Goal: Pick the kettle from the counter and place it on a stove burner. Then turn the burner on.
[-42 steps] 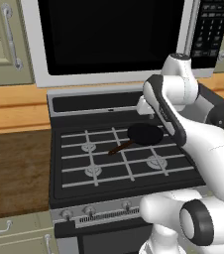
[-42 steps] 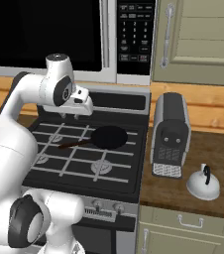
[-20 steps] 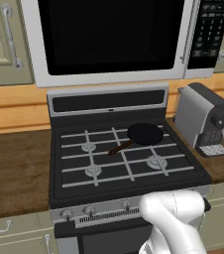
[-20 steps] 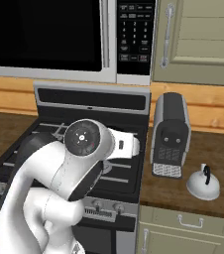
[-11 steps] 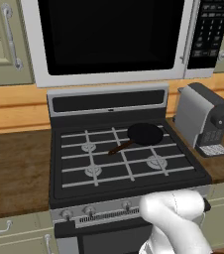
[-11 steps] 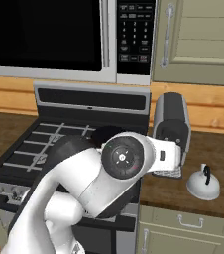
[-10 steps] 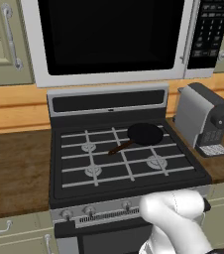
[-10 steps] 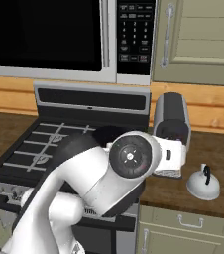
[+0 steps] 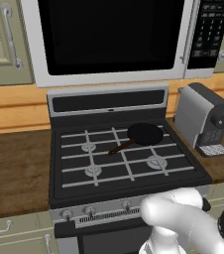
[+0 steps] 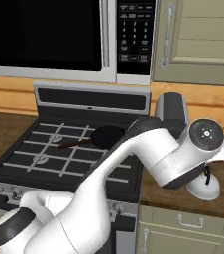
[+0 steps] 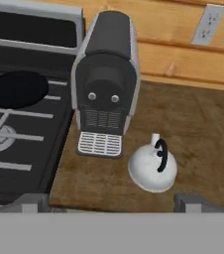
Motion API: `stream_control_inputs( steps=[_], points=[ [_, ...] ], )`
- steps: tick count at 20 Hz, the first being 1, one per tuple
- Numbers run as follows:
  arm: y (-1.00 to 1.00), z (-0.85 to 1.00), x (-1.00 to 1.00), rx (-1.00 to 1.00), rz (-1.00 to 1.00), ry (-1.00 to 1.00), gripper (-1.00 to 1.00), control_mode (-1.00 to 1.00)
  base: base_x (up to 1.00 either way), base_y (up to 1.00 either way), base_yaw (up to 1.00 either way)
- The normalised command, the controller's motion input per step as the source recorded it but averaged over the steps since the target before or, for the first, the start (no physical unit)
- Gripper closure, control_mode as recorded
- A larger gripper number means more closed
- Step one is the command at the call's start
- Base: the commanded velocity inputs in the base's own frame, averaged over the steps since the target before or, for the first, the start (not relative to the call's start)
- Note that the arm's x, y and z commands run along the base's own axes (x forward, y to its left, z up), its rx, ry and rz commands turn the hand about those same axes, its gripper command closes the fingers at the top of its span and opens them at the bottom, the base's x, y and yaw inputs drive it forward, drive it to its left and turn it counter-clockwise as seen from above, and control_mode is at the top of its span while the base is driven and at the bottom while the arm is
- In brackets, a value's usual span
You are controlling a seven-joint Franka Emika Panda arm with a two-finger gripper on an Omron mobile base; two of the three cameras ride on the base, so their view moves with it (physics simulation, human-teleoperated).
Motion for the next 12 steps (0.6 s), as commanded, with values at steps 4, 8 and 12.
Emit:
stream_control_inputs(
  steps=[4, 8, 12],
  points=[
    [-1.00, -1.00, 1.00, -0.01, 0.06, 0.47, -1.00, -1.00, 0.00, 0.00, 0.00],
    [-0.82, -1.00, 1.00, -0.02, 0.00, 0.36, -1.00, -1.00, 0.00, 0.00, 0.00],
    [-0.38, -1.00, 0.77, -0.10, 0.00, 0.31, -1.00, -1.00, 0.00, 0.00, 0.00]
  ],
)
